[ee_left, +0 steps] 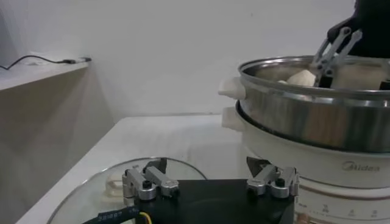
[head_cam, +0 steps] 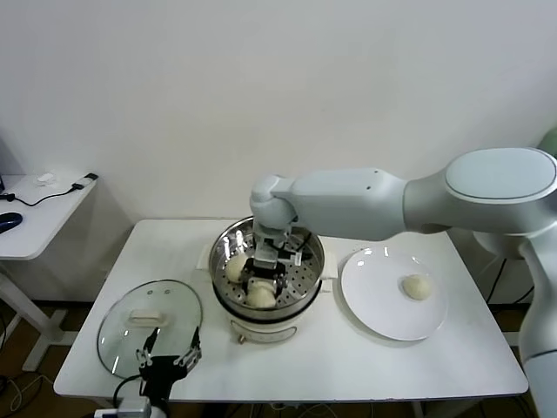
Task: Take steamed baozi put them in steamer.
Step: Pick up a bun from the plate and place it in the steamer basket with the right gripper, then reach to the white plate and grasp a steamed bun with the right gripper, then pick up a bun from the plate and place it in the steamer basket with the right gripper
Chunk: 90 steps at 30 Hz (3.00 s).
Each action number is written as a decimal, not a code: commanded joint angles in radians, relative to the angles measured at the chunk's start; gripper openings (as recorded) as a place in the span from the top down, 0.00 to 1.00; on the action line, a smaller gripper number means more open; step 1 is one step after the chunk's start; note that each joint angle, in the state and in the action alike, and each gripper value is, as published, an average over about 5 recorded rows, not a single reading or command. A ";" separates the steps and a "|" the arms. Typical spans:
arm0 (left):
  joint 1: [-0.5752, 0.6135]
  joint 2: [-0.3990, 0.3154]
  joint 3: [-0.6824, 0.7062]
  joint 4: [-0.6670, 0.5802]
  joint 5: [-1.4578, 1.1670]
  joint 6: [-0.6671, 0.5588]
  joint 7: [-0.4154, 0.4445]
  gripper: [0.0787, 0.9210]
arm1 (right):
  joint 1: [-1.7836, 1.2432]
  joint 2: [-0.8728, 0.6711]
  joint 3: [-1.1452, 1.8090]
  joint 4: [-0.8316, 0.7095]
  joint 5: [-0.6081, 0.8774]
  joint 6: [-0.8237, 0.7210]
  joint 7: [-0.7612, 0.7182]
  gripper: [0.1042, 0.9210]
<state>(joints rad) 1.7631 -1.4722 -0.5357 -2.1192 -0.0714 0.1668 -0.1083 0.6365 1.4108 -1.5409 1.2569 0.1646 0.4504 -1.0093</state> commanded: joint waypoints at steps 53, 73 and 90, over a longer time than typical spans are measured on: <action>0.020 -0.019 -0.013 0.019 0.026 -0.001 0.014 0.12 | -0.480 -0.598 0.339 -0.417 -0.024 -0.567 0.011 0.12; 0.023 -0.012 -0.009 0.002 0.025 0.004 0.012 0.12 | -0.194 -0.654 0.119 -0.232 0.112 -0.625 0.009 0.34; 0.015 -0.002 0.020 -0.013 0.021 0.005 0.010 0.12 | 0.497 -0.304 -0.224 0.169 0.896 -0.828 0.109 0.35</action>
<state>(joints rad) 1.7828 -1.4758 -0.5257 -2.1299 -0.0488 0.1714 -0.0988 0.8289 0.8963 -1.6545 1.2291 0.6555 -0.2672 -0.9585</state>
